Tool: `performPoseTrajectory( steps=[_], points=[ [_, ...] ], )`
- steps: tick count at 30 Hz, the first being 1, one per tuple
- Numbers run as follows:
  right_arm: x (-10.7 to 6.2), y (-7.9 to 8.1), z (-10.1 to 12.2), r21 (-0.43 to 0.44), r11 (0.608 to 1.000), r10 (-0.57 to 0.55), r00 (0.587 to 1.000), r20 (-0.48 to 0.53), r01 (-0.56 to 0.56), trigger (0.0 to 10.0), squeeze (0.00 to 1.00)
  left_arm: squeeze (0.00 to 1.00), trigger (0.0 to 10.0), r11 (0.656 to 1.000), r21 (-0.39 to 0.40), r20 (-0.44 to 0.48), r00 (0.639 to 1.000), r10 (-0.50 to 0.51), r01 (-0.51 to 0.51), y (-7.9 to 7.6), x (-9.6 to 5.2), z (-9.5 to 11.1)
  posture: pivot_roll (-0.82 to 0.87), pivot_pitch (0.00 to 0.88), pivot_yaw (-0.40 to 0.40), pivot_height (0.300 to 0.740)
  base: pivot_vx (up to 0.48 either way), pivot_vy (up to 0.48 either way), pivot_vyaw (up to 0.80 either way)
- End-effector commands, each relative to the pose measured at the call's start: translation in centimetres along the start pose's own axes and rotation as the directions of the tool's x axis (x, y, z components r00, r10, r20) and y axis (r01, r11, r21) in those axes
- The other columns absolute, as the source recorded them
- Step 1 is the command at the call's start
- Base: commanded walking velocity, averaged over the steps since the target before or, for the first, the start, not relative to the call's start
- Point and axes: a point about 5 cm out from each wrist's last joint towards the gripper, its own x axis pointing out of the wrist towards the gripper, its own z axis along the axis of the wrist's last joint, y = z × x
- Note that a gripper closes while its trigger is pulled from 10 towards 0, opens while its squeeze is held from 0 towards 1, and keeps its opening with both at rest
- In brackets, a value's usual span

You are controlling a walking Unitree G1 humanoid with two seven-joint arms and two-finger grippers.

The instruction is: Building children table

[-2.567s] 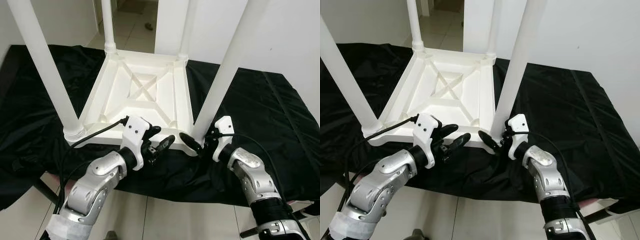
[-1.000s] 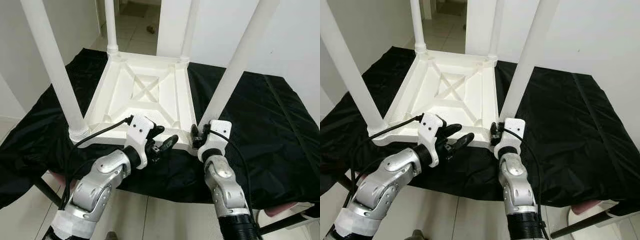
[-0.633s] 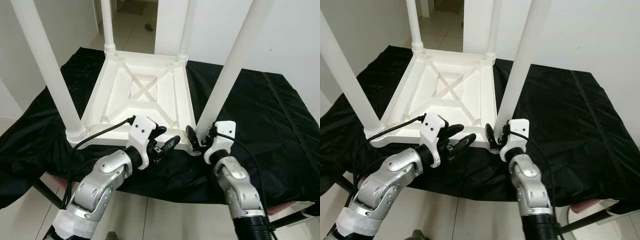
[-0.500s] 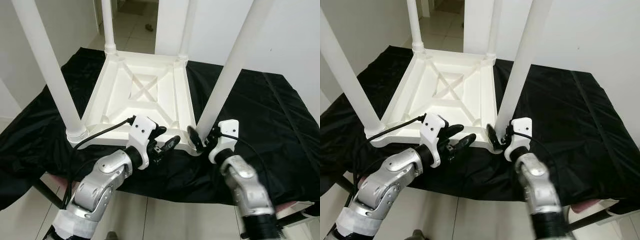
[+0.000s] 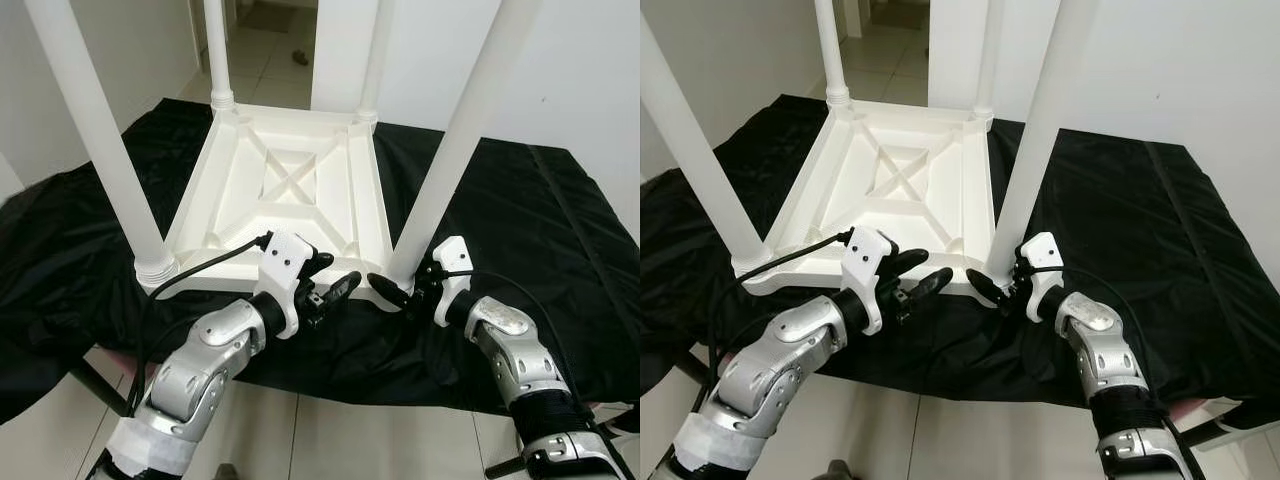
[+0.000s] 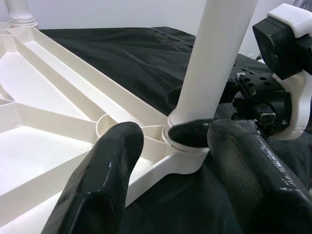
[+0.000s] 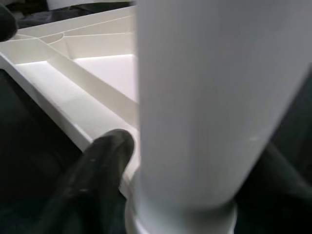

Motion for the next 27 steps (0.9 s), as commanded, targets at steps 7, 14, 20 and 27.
performPoseTrajectory(
  steps=[7, 14, 20, 27],
  points=[
    [0.2, 0.9, -0.8, 0.073, 0.997, -0.005, 0.999, 0.035, 0.002, 0.0, 0.00, 0.00, 10.0, 0.996, 0.032, 0.009, 0.997, -0.078, 0.078, 0.0, 0.6, 0.8, 0.02, 0.000, 0.016, 0.740, 0.000, 0.000, 0.00],
    [0.5, 1.6, -0.8, 0.075, 0.988, -0.139, 0.990, 0.035, 0.136, 0.0, 0.00, 0.00, 10.0, 0.998, 0.032, 0.014, 0.998, -0.063, 0.063, 0.2, 0.3, 1.0, 0.01, 0.000, 0.021, 0.740, 0.000, 0.000, 0.00],
    [1.0, 2.9, -0.1, 0.106, 0.931, -0.355, 0.934, 0.041, 0.349, 0.0, 0.00, 0.00, 10.0, 0.997, 0.034, 0.010, 0.998, -0.067, 0.066, 0.3, 0.4, 0.9, 0.01, 0.000, 0.018, 0.740, 0.000, 0.000, 0.00],
    [1.1, 3.6, 0.4, 0.148, 0.806, -0.579, 0.815, -0.007, 0.574, 0.0, 0.00, 0.00, 10.0, 0.997, 0.038, 0.016, 0.998, -0.065, 0.064, 0.5, 0.6, 1.0, 0.00, 0.000, 0.012, 0.740, 0.000, 0.000, 0.00]
  ],
)
